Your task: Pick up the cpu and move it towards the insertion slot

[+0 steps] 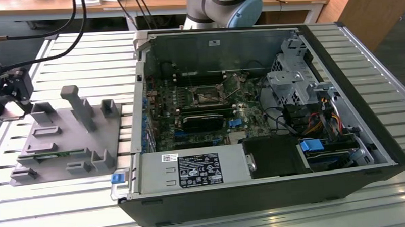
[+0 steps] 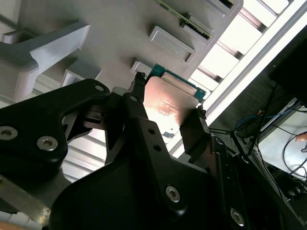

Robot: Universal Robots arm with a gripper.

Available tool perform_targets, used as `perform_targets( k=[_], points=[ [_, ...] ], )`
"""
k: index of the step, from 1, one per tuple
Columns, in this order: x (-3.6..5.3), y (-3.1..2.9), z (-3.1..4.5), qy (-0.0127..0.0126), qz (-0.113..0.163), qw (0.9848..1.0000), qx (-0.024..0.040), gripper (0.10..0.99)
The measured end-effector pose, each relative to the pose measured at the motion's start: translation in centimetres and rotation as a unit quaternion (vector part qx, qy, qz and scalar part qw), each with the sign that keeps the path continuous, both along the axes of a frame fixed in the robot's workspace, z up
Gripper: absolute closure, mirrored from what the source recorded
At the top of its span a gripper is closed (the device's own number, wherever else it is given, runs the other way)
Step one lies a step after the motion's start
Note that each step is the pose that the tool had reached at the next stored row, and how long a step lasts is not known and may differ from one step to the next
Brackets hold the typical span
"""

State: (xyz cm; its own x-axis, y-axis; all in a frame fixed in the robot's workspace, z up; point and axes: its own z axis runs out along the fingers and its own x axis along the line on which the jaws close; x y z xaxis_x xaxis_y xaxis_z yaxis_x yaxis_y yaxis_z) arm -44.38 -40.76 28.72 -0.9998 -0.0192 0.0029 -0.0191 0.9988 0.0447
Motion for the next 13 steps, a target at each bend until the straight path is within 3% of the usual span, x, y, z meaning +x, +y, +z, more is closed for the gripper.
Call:
perform_targets(
  k=[13],
  points=[
    [0.0, 0.01, 0.52, 0.0, 0.0, 1.0, 0.0, 0.545]
  ],
)
